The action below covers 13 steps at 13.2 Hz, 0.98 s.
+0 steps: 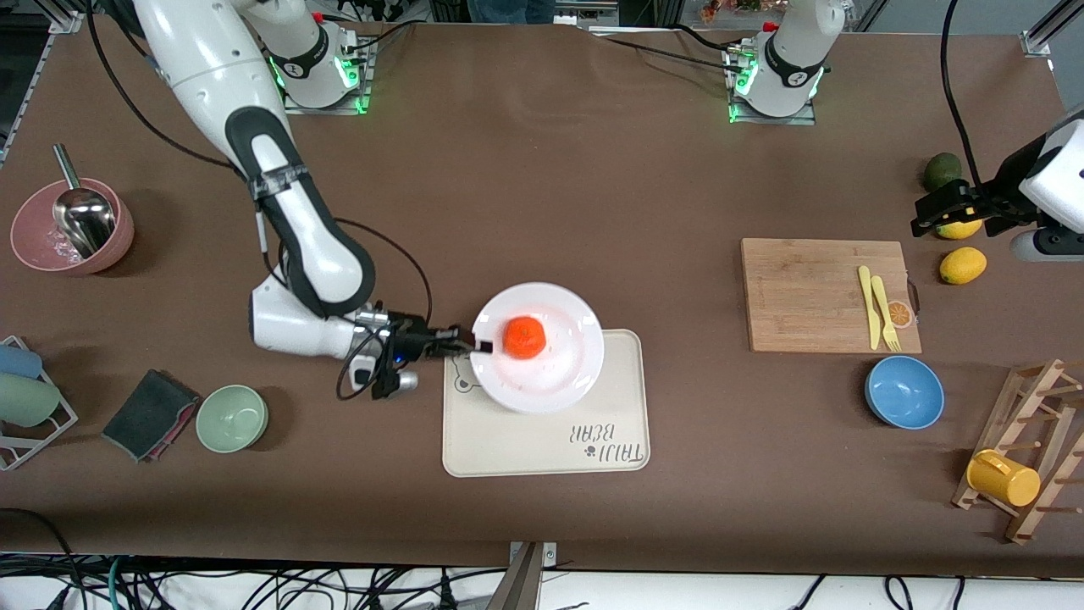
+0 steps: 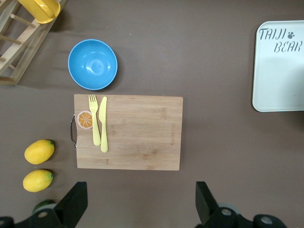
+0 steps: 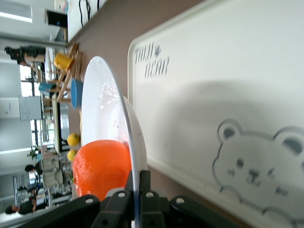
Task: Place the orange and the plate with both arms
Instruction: 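Carry the plate with the right gripper onto the bear placemat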
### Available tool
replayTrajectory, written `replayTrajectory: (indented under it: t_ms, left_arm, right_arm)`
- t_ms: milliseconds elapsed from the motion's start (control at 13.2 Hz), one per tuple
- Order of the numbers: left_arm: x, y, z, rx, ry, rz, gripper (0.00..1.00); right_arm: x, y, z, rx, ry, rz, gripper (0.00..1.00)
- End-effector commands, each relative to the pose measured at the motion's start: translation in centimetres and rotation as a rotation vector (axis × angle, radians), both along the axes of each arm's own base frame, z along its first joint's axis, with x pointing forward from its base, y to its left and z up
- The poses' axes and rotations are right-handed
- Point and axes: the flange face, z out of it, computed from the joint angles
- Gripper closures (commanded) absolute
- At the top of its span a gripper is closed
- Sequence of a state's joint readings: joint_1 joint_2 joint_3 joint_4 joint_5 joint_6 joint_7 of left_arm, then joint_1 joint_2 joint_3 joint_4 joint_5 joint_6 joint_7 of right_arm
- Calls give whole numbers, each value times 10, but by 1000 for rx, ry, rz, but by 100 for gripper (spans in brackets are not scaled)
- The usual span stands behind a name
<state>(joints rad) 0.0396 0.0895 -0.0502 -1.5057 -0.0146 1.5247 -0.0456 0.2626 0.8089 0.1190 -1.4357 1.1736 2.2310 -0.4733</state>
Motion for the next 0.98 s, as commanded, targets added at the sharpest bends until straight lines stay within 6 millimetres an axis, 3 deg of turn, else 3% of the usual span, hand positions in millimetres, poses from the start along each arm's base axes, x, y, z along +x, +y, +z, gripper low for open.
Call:
replayTrajectory:
  t_ms: [0, 151, 303, 530, 606, 681, 908]
  left_arm:
    - [0, 3, 1, -15, 7, -26, 0]
    - [3, 3, -1, -15, 1, -25, 0]
    - [6, 4, -1, -18, -19, -25, 0]
    - [11, 4, 0, -14, -48, -27, 0]
    - [14, 4, -2, -16, -58, -36, 0]
    - [15, 2, -1, -14, -70, -46, 0]
    - [17, 6, 0, -12, -85, -91, 0]
  right_arm:
    - [39, 7, -27, 32, 16, -53, 100]
    - [46, 10, -56, 12, -3, -108, 100]
    - [40, 21, -77, -13, -5, -138, 100]
    - [36, 28, -85, -29, -10, -150, 100]
    - [36, 30, -82, -27, -15, -147, 88]
    - [35, 34, -79, -27, -21, -140, 1]
    - [34, 46, -58, -127, -117, -29, 0]
